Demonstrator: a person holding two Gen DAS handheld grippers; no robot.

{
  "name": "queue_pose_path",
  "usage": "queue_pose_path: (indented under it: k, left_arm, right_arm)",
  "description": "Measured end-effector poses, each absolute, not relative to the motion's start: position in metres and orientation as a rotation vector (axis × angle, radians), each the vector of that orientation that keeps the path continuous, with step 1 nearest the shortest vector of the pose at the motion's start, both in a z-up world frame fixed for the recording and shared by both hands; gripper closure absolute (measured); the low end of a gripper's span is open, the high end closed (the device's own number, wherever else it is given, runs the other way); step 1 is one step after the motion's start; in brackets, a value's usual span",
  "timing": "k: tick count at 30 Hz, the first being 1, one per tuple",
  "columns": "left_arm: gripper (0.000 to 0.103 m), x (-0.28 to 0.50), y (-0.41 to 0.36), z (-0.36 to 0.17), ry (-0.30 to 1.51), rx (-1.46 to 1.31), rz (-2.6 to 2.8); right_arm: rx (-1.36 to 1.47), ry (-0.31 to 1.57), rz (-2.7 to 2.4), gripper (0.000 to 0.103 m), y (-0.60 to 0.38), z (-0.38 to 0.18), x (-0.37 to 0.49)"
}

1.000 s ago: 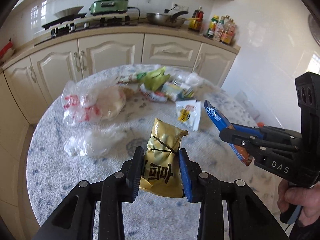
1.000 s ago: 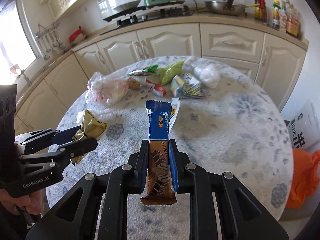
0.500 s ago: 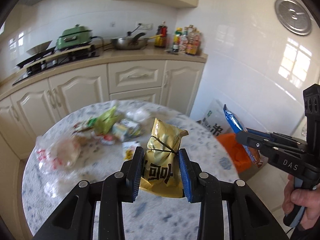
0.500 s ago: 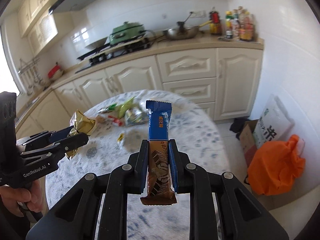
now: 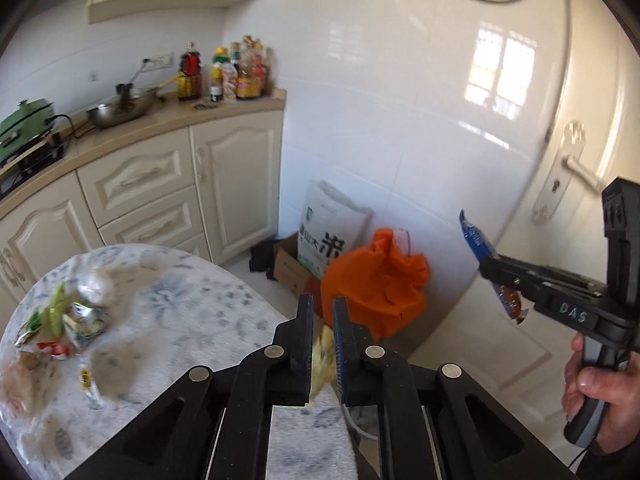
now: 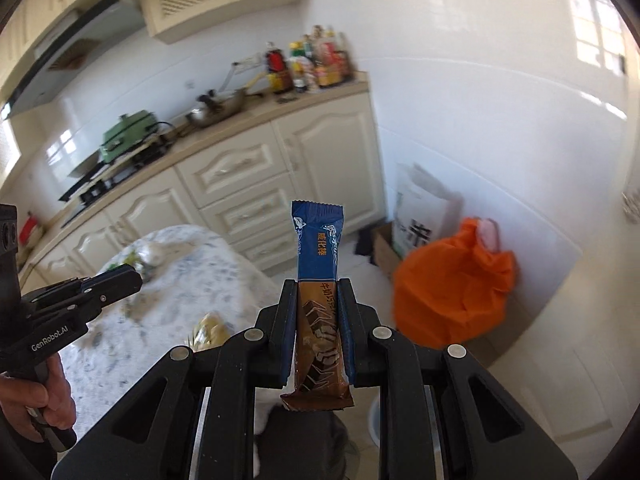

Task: Collect trash
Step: 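Carry the yellow packet and snack bar in both grippers to the blue bin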

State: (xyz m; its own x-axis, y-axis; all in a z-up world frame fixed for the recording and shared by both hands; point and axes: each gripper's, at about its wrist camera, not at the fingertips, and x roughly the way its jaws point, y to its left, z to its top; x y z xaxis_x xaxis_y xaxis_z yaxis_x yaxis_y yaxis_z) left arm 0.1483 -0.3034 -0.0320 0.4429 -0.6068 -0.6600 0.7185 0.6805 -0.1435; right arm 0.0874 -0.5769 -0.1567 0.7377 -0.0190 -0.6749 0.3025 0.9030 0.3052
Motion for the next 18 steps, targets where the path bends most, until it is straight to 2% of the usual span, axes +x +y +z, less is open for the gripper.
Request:
queue_pose_path:
  k: [7, 9, 10, 12, 14, 16, 18]
  left_arm:
    - [0.096, 0.151, -0.336, -0.078, 0.874, 0.223, -0.810]
    - [0.091, 0.148, -0.348, -0.080, 0.888, 0.241, -0.821]
    - [0.084, 0.146, -0.352, -0.079, 0.888, 0.253, -0.822]
    - [0.064, 0.142, -0.357, -0.077, 0.876, 0.272, -0.819]
    - [0.024, 0.136, -0.361, -0.075, 0.856, 0.273, -0.807]
    - [0.008, 0.132, -0.364, -0.074, 0.828, 0.271, -0.790]
    - [0.005, 0.131, -0.367, -0.075, 0.822, 0.282, -0.787]
  right_arm:
    - [0.501, 0.805, -0.206, 0.084, -0.602, -0.208, 0.068]
    - [0.521, 0.835, -0.219, 0.084, -0.608, -0.225, 0.064]
    - [0.535, 0.842, -0.221, 0.084, -0.611, -0.232, 0.062]
    - [0.554, 0.867, -0.236, 0.084, -0.617, -0.249, 0.055]
    - [0.577, 0.896, -0.245, 0.084, -0.622, -0.266, 0.051]
    - [0.603, 0.930, -0.260, 0.084, -0.627, -0.285, 0.045]
    - [0.640, 0.958, -0.272, 0.084, -0.634, -0.305, 0.040]
